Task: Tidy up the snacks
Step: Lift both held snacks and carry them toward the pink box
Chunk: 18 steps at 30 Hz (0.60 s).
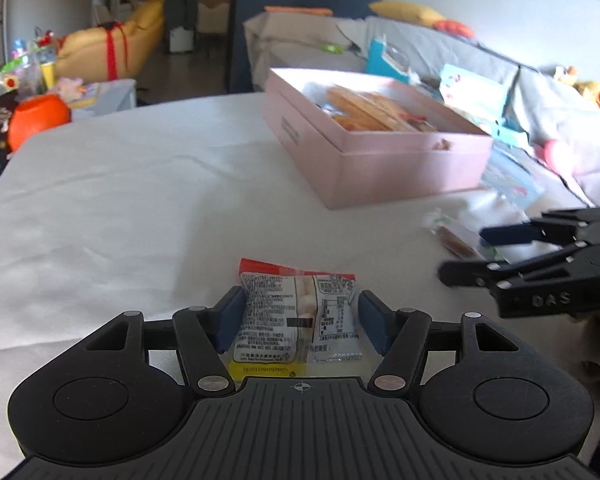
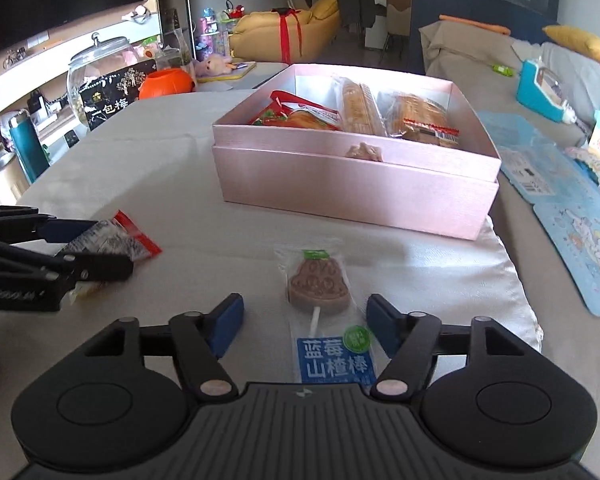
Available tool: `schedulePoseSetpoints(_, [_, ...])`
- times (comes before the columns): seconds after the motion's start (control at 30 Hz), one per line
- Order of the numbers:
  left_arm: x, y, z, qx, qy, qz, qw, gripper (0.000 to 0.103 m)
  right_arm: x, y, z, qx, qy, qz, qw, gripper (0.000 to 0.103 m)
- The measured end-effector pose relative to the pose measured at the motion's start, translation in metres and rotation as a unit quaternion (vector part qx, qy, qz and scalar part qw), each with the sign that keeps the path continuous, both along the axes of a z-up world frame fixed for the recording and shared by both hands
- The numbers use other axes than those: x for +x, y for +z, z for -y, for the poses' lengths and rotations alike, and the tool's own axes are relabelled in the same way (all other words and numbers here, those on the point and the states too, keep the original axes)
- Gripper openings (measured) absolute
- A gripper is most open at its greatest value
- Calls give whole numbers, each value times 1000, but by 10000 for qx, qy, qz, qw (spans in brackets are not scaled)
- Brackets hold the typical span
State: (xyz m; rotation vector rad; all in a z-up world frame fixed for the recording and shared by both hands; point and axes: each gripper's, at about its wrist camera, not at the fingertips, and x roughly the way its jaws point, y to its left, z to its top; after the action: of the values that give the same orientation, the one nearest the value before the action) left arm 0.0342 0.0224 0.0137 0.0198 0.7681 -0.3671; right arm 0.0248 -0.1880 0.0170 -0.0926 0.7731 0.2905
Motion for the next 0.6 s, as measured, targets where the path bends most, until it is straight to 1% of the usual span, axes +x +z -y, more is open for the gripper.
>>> schedulePoseSetpoints(0.13, [0,2,12,340,-210,-166,9991,70,6,0,0,45,-26,9,10000,74])
schedulePoseSetpoints(0.17, [1,2,15,418,-234,-189,9987,72,8,-1,0,52,-32,11,10000,74])
schedulePoseSetpoints(0.2, [2,2,17,436,-247,-229,9985,77,9,-1,0,52,-43,14,10000,74])
schedulePoseSetpoints(0.27, [7,1,19,399,-264,-306,9984,80,11,-1,-1,41,-68,19,10000,74])
schedulePoseSetpoints(0.43, [11,0,23,478,-242,-294,9981,80,11,0,-1,20,-61,23,10000,74])
schedulePoseSetpoints(0.5, [11,0,22,462,-254,-302,9982,80,10,1,-2,1,-54,28,10000,71])
schedulePoseSetpoints(0.53, [11,1,22,465,-263,-302,9981,80,10,1,-2,-15,-40,37,10000,63])
schedulePoseSetpoints(0.57, [10,1,22,484,-275,-299,9980,80,9,2,-3,-42,-8,61,10000,47])
schedulePoseSetpoints(0.6, [9,2,22,509,-287,-302,9978,80,8,4,-4,-77,24,77,9999,38])
